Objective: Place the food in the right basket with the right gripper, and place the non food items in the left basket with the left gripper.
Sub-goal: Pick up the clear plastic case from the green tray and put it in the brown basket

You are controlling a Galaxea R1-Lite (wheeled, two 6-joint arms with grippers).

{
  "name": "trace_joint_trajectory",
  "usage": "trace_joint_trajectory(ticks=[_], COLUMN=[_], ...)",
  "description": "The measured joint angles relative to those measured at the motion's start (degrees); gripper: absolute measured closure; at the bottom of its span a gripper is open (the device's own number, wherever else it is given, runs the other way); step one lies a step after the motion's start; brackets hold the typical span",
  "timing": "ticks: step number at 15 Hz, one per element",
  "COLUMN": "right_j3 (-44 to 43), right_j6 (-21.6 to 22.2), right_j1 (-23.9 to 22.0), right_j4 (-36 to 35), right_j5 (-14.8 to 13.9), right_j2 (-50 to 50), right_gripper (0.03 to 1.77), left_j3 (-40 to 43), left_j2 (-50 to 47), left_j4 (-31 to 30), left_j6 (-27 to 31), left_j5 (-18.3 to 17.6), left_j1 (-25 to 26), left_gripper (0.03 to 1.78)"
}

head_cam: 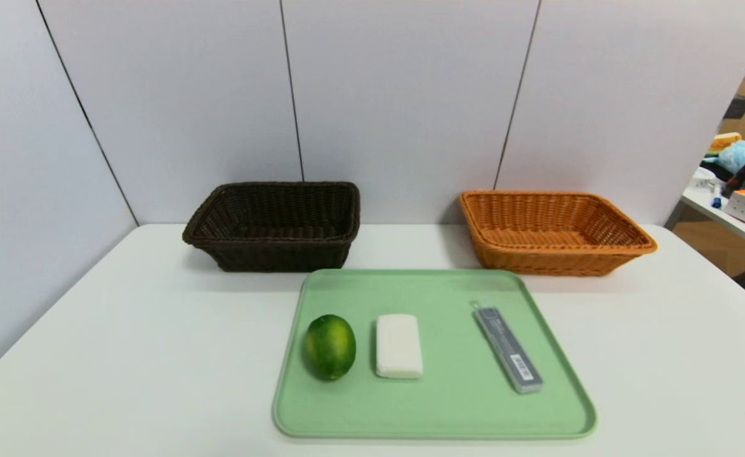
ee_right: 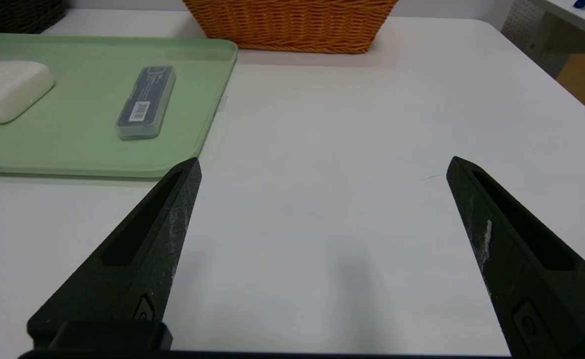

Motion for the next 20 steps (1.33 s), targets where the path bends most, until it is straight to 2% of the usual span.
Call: trace_joint_trajectory(ticks=[12, 17, 20], right_j3=[0.0, -0.3, -1.4], right_j6=[-0.2, -1.3, -1.5], right_j1=[0.0, 0.0, 0.0], right_j4=[0.0, 0.5, 0.8], right_j5=[0.0, 0.5, 1.1], right_j2=[0.0, 0.0, 0.0], right_gripper=[0.1, 0.1, 0.1], left_j3=[0.0, -1.4, -4.7], left_j2=[0.0, 0.4, 2.0], left_j4=[0.0, 2.5, 4.0], left_j6=[1.1, 0.8, -0.7], left_j5=[0.0, -0.3, -1.8], left_j1=[0.0, 0.0, 0.0], left_gripper=[0.12, 0.12, 0.12])
